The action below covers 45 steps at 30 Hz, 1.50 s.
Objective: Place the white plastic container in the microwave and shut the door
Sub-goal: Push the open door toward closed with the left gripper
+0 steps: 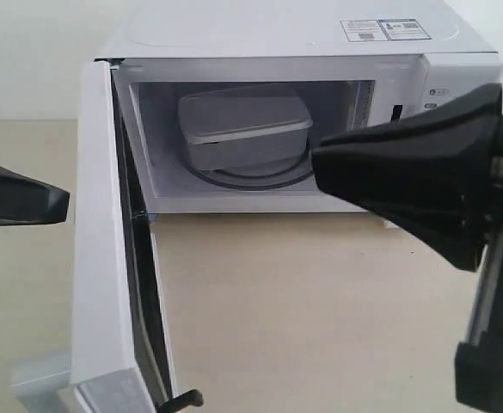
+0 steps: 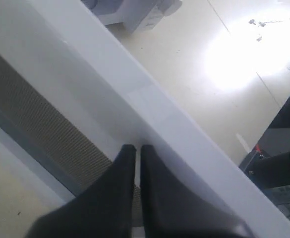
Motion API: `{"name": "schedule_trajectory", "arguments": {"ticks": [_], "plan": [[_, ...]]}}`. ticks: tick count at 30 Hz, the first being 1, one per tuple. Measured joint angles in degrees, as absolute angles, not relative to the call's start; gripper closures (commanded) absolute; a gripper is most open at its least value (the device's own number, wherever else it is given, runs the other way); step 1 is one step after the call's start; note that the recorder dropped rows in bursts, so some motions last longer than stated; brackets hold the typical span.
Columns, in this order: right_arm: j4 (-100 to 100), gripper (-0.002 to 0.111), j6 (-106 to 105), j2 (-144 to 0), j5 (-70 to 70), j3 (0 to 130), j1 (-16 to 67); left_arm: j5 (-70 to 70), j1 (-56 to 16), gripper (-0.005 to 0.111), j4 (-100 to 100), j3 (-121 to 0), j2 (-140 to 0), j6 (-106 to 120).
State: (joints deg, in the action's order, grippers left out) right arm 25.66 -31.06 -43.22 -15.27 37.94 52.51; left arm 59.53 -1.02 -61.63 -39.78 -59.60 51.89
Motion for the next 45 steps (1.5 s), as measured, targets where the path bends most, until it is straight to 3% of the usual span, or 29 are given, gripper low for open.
{"name": "schedule_trajectory", "arguments": {"ticks": [23,35,45], "plan": [[20.3,0.108,-18.6,-43.2,-23.7,37.8,52.5,56.1,-8.7,0.102,-90.5,-41.8,-77.1,82.5],[19.9,0.108,-16.7,-43.2,-24.9,37.8,52.5,58.0,-8.7,0.102,-90.7,-45.7,-78.1,83.8],[7.0,0.108,-7.6,-49.6,-17.8,37.8,52.5,62.0,-9.1,0.102,-84.0,-45.7,-74.5,83.7]]}}
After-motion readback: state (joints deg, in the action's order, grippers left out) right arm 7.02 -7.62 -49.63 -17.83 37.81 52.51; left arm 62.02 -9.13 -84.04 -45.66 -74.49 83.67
